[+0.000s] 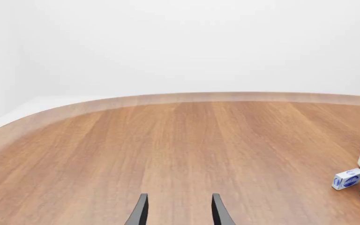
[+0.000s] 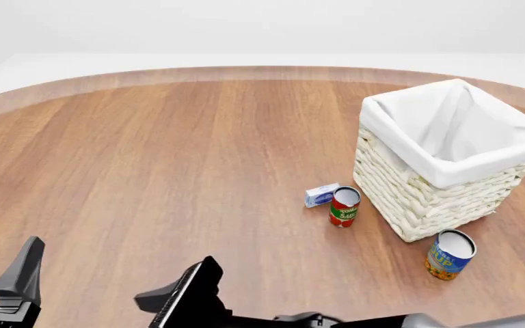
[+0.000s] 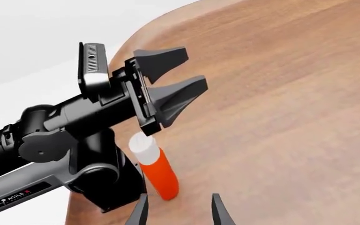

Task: Pick up the ketchup, and put it in the basket.

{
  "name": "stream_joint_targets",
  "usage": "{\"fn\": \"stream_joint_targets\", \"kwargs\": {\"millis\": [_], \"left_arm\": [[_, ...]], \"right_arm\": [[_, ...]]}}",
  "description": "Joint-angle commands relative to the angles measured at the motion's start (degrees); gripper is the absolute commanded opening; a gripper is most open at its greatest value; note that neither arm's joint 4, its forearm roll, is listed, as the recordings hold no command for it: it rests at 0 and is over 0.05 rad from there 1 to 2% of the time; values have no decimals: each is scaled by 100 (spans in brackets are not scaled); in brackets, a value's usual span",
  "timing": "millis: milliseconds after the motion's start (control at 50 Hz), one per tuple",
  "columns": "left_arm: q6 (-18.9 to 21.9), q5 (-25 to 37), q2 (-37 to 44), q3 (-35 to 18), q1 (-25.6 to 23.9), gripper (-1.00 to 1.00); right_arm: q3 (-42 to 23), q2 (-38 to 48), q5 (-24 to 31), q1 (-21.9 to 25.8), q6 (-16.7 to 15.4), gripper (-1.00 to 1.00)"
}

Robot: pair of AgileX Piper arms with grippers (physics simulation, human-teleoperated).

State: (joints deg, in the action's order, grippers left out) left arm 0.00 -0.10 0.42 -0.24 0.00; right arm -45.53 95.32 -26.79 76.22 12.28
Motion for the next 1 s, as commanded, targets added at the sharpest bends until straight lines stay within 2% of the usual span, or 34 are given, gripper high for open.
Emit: {"fn": "stream_joint_targets", "kwargs": {"millis": [20, 1000], "left_arm": [[0, 0, 0, 0, 0, 100], [0, 0, 0, 0, 0, 100]], "right_arm": [[-157, 164, 55, 51, 80, 100], [-934, 808, 478, 356, 242, 100]]}}
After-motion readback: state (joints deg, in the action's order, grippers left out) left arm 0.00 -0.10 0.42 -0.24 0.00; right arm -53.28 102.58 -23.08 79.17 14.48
